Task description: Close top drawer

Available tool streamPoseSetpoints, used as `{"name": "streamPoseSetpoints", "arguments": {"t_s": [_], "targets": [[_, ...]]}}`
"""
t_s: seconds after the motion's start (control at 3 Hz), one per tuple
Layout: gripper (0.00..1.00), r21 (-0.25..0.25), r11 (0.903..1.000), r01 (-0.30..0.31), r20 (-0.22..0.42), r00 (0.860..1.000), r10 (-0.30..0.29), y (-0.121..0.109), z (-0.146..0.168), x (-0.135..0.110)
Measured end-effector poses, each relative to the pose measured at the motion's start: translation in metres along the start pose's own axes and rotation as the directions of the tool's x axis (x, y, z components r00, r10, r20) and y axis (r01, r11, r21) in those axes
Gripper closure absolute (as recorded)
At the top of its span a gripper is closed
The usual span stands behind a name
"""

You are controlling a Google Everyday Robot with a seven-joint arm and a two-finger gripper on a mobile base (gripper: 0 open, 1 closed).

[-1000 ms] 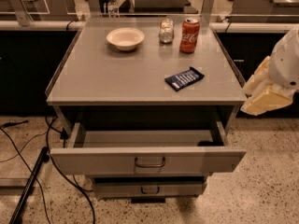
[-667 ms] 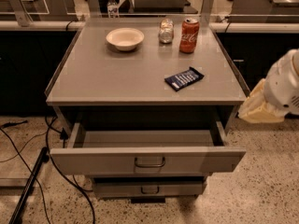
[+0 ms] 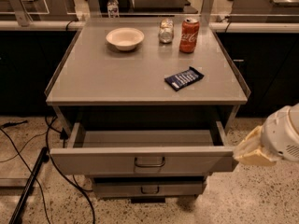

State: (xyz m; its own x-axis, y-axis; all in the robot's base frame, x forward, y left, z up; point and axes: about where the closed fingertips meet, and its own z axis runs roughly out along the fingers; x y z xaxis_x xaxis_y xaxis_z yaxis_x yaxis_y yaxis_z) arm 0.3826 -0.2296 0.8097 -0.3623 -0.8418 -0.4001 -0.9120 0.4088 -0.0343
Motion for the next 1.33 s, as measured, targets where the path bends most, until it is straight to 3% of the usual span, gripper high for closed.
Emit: {"name": "streamPoseSetpoints", "arguments": {"t_s": [0.33,0.67,1.33], "targets": [[1.00,-0.027,0.9995,-0.017,0.064,0.998,0.019,0.006,0.005,-0.015],[1.00,-0.001,0.9999,0.013,0.046,0.999,-0.013,0.009,0.025,0.003],[1.00,0.096,0.9928,0.073,0.116,0.990,-0.084,0.025,0.108,0.039]]}}
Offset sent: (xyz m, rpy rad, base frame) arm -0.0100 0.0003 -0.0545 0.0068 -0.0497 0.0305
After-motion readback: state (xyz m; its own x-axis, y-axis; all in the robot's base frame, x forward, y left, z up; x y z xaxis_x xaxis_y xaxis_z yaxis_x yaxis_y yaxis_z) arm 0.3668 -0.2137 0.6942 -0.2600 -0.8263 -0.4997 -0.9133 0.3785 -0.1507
